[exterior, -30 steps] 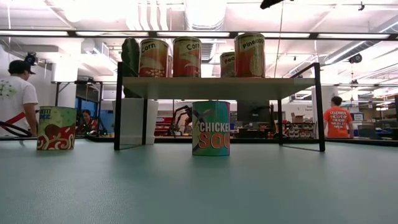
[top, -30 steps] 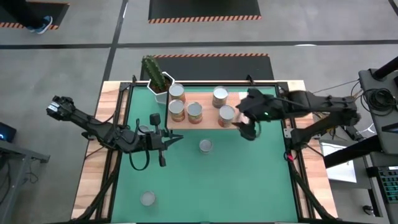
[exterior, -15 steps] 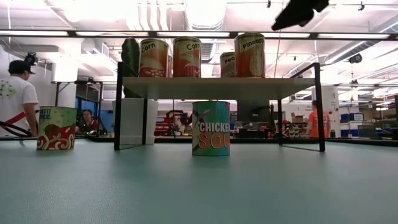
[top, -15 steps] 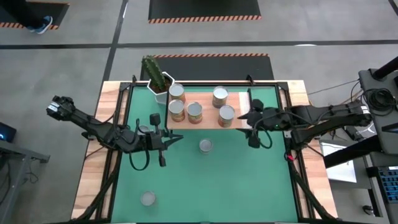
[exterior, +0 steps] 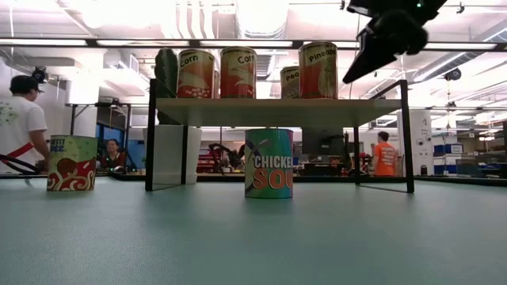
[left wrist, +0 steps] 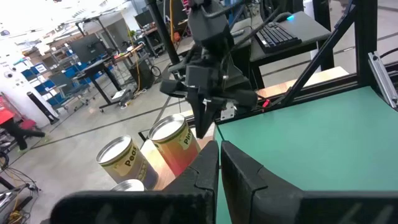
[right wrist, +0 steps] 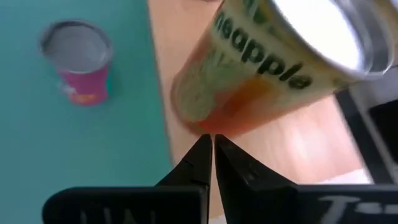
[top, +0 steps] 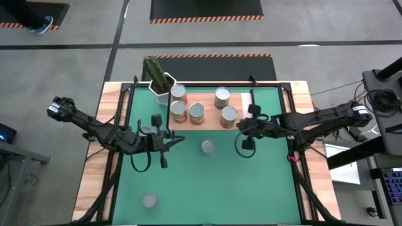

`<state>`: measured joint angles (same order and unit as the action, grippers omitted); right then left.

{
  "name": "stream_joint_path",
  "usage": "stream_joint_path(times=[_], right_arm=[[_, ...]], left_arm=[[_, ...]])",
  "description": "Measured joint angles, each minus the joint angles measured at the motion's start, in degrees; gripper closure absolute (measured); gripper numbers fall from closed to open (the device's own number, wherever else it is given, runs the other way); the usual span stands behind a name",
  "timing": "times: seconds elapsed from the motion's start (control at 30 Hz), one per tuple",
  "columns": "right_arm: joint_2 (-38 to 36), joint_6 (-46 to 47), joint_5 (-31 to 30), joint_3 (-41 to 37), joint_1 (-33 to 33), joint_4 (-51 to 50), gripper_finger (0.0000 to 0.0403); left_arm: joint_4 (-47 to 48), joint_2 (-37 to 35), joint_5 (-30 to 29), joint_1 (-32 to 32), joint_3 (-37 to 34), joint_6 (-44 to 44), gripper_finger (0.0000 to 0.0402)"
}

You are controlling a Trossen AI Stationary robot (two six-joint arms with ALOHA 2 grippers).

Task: Pick and place cans onto a shelf
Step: Put the canned pineapple on the shelf

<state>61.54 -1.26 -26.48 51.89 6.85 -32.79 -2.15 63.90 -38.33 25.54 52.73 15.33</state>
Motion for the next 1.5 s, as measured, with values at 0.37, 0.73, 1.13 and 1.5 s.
stream_joint_path(times=[0.37,0.73,1.13,1.5], right_arm=[[8.4,-4.8,-2.1,3.6,-1.2,6.5,0.0394],[16.3,-9.2,-2.1,13.3,-3.2,5.7,0.0394],[15.0,-2.1,0.8,18.8,-3.6,-12.8,0.0394],[15.1,-6.3,1.4,16.6,-8.0,-5.9,0.0394]], left_arm=[[0.0,0.0,0.0,0.0,0.0,0.0,0.0402],[0.1,0.0,0.0,0.0,0.0,0.0,0.0402],[0.5,0.0,0.0,0.0,0.0,0.0,0.0402],[0.5,0.0,0.0,0.0,0.0,0.0,0.0402]])
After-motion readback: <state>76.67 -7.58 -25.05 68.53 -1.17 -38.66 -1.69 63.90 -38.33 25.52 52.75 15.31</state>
